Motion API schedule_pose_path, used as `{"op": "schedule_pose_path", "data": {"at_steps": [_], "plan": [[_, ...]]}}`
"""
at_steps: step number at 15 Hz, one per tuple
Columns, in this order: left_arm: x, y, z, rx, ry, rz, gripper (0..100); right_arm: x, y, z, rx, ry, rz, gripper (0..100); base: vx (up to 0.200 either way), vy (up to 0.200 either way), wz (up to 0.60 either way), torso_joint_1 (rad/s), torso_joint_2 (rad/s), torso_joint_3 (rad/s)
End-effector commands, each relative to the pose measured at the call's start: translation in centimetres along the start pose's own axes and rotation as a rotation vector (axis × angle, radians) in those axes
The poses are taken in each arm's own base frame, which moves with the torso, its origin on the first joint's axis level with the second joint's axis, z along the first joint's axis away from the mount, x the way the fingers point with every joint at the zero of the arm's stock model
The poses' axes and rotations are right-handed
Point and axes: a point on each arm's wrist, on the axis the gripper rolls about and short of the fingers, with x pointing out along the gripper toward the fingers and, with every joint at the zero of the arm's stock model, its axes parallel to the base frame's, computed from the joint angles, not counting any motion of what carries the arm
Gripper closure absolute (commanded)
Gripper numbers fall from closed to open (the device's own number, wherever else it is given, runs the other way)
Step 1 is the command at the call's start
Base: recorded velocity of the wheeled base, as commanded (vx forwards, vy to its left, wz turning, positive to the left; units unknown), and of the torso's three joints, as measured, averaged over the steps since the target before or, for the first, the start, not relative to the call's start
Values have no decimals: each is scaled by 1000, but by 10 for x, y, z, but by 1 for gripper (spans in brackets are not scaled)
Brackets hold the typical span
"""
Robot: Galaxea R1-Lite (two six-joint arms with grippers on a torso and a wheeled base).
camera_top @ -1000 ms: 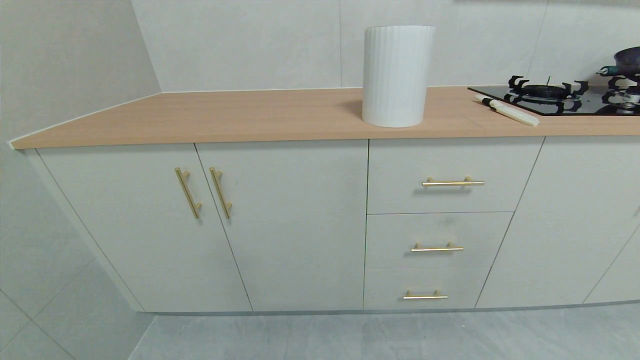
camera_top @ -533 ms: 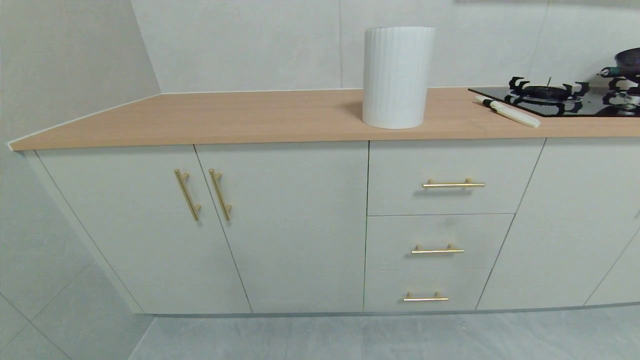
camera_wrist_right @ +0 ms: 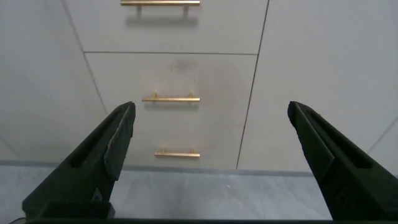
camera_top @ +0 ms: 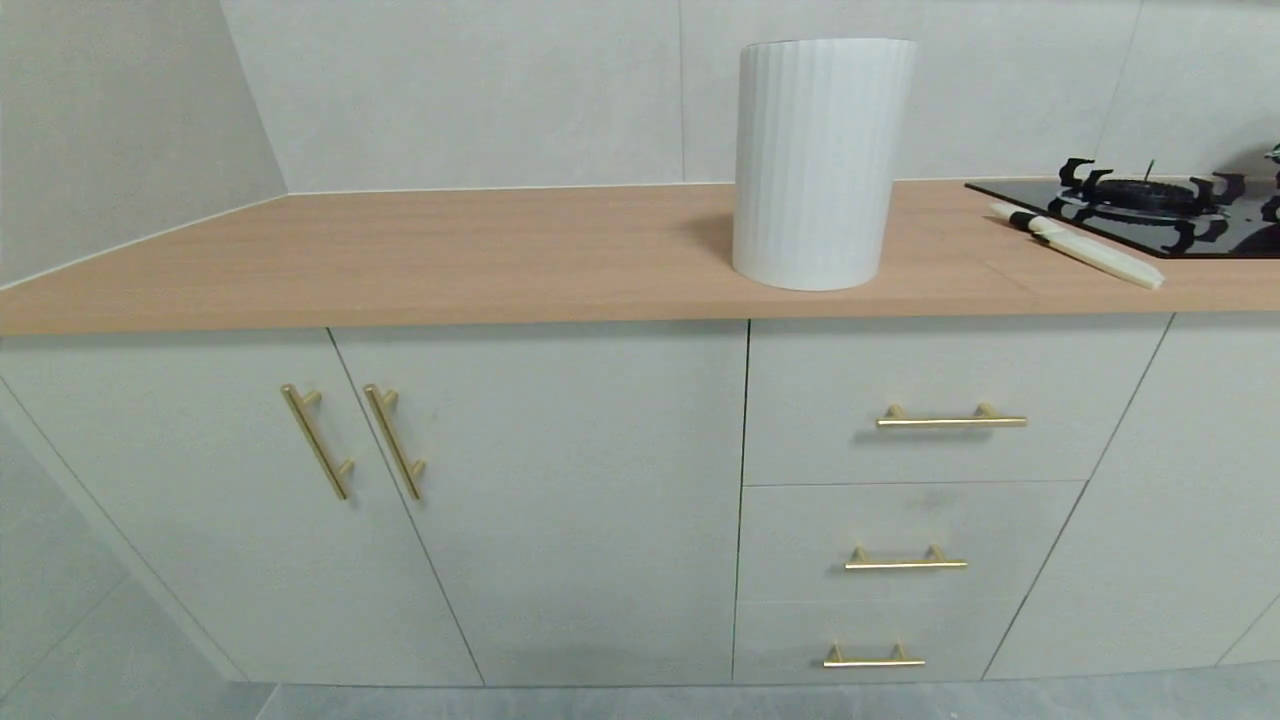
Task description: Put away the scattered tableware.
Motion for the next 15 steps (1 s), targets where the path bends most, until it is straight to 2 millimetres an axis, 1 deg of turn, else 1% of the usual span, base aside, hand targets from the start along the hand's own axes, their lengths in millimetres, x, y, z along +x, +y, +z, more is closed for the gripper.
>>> {"op": "schedule_pose_path", "data": {"at_steps": [1,7,15], "plan": [[0,0,0,0,1,1,0,0,0,0,-1,2,1,0,200,0,0,2,7,2],[0,0,0,0,1,1,0,0,0,0,1,2,1,0,200,0,0,2,2,2],[0,0,0,0,1,1,0,0,0,0,2,2,-1,0,0,0,0,0,0,0]]}}
